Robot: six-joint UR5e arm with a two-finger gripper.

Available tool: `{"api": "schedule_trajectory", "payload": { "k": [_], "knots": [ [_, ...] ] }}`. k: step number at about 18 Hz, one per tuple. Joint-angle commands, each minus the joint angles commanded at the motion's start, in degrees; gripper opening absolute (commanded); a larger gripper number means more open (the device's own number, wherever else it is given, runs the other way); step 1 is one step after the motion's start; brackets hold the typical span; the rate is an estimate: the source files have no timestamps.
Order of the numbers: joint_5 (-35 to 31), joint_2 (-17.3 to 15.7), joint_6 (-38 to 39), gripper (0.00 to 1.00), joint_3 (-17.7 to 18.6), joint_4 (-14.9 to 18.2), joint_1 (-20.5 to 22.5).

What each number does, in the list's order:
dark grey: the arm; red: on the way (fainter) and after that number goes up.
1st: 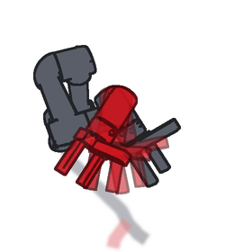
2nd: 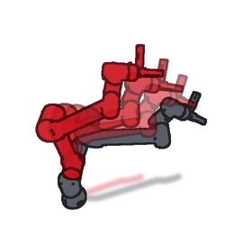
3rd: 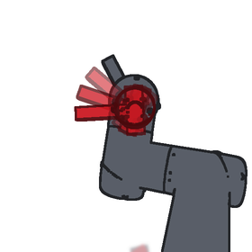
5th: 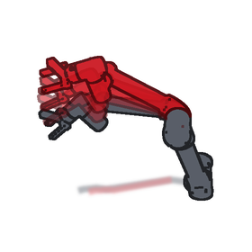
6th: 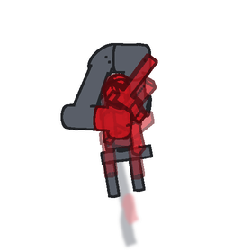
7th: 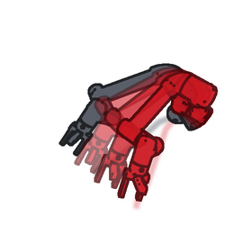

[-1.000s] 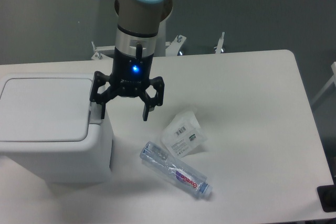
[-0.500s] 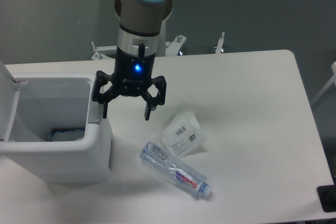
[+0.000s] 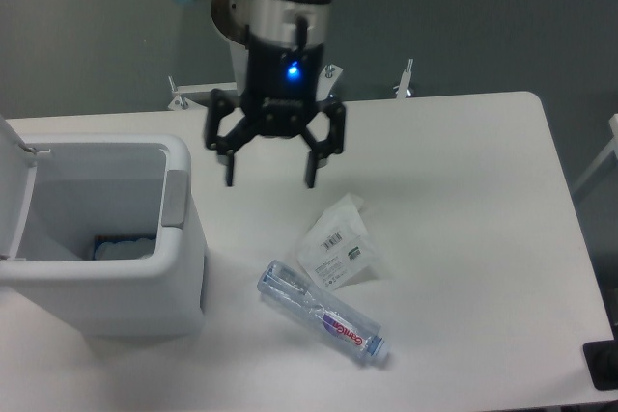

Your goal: Open the trash can

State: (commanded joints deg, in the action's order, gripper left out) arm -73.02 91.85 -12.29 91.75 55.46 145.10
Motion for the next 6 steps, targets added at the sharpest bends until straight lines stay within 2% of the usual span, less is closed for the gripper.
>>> {"api": "schedule_trajectory", "payload": {
  "k": [3,6],
  "knots": [
    [-5.10,0.00,-5.45,1.00,0.44,0.26,1.32],
    [-6.43,0.00,-9.24,1.00,0.62,0.88,3.25]
  ]
}}
